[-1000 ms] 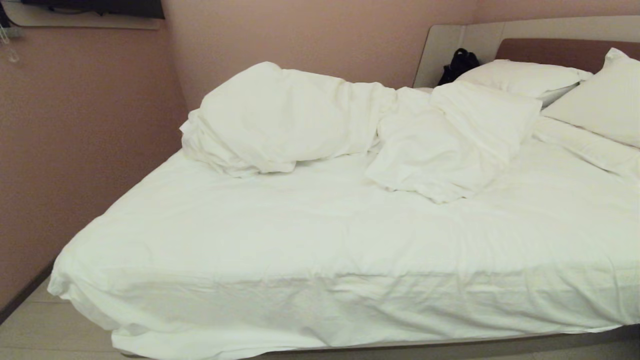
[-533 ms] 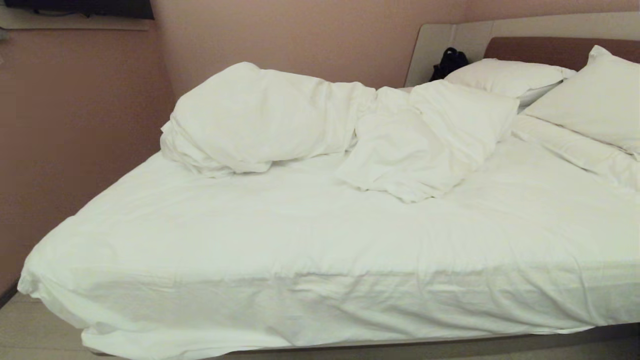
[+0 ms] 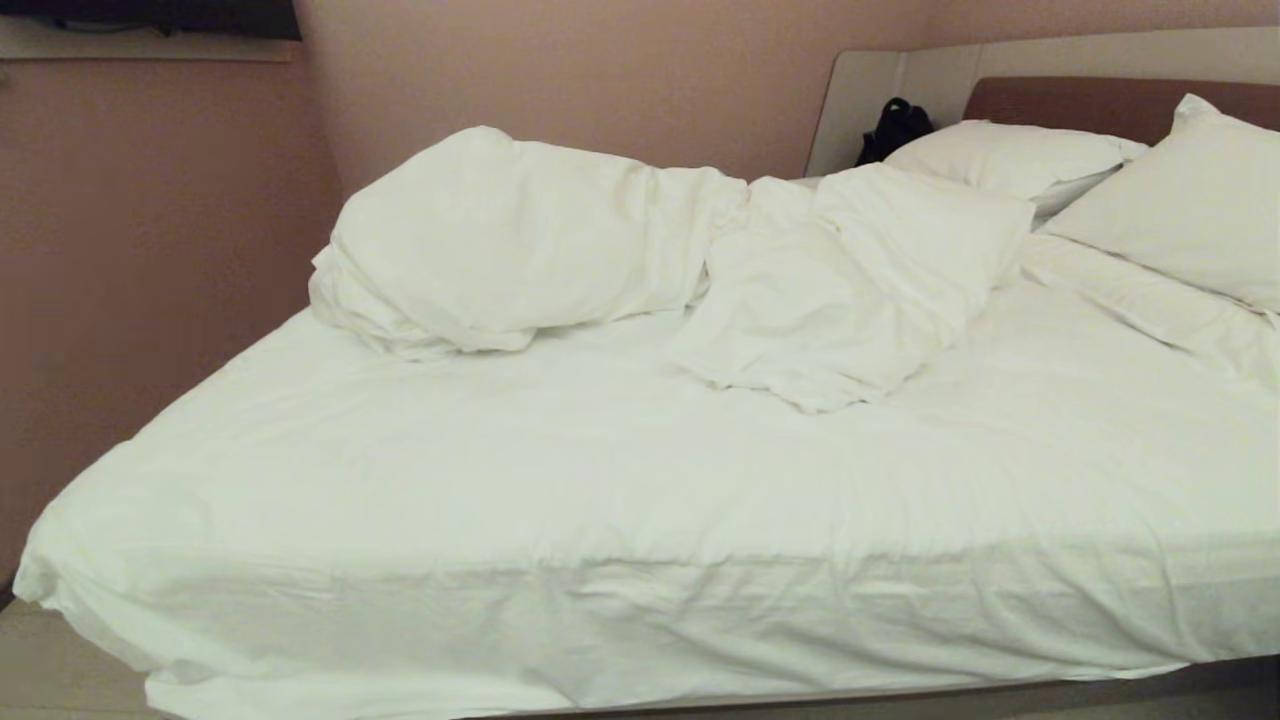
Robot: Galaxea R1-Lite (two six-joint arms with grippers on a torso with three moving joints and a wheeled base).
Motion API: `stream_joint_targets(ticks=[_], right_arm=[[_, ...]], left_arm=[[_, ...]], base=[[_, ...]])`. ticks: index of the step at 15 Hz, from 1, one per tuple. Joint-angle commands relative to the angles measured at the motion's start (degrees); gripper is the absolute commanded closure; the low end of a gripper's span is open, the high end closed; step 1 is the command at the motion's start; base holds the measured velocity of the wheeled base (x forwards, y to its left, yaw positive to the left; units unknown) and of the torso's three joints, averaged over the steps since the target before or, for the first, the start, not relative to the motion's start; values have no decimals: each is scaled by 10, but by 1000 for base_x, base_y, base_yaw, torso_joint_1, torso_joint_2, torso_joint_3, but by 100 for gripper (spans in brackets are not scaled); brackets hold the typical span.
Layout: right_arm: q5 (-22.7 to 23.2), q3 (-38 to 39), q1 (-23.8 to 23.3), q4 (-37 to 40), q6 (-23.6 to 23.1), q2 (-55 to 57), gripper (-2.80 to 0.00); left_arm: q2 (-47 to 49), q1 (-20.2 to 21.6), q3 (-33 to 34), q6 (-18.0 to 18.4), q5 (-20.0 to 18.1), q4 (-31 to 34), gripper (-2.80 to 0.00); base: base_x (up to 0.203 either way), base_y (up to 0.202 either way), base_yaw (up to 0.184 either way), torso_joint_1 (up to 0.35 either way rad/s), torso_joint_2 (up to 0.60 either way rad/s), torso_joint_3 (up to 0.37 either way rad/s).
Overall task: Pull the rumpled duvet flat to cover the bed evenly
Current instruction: Hold the folded corner of the quilt
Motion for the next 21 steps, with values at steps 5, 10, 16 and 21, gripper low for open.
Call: stream_joint_targets(ticks=[5,10,16,21], right_arm=[[0,0,0,0,0,0,0],[0,0,0,0,0,0,0],[0,0,0,0,0,0,0],[0,0,0,0,0,0,0]], left_arm=[[0,0,0,-3,0,0,0],[0,0,0,-3,0,0,0],[1,0,0,-3,0,0,0],[1,0,0,-2,0,0,0]], base=[[131,0,-1,6,2,-1],[0,0,0,0,0,0],[0,0,0,0,0,0],[0,0,0,0,0,0]])
